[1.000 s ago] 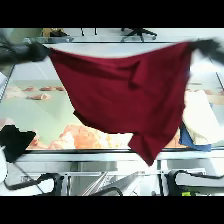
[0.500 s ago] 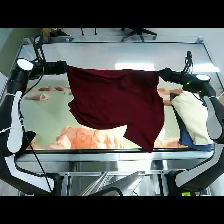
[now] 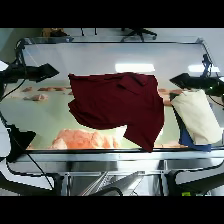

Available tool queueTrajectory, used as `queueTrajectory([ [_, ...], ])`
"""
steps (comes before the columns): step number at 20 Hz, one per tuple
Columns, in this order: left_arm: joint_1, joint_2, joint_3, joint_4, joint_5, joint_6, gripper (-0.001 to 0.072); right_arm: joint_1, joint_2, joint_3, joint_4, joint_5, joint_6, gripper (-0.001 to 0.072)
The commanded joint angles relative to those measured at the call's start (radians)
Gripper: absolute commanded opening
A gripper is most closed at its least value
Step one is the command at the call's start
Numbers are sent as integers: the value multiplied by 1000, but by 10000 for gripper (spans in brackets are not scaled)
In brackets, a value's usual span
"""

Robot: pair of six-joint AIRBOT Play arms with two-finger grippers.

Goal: Fold the shirts.

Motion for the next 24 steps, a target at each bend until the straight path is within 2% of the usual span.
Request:
queueTrajectory([
  [1, 76, 10, -73, -4, -211, 2, 692, -58, 134, -200, -239, 84, 121, 234],
  [3, 85, 10, -144, -3, -239, 14, 692, -55, 183, -339, -289, 71, 157, 329],
  [7, 85, 10, -242, -5, -242, 29, 691, -54, 172, -478, -293, 5, 159, 329],
  [12, 85, 12, -248, -11, -266, 36, 691, -40, 101, -489, -290, -17, 152, 329],
  [15, 85, 13, -249, -11, -269, 35, 691, 34, 73, -489, -289, -30, 152, 324],
  [17, 85, 13, -249, -12, -269, 35, 691, 89, 73, -488, -269, -87, 151, 321],
  [18, 85, 13, -249, -12, -269, 35, 691, 107, 73, -485, -250, -114, 138, 302],
  [19, 85, 13, -249, -12, -274, 35, 691, 114, 74, -481, -218, -126, 116, 150],
  [20, 85, 13, -249, -11, -281, 35, 691, 114, 74, -470, -186, -124, 99, 36],
  [24, 85, 13, -249, -11, -317, 35, 691, 56, 169, -339, -261, -74, 132, 23],
])
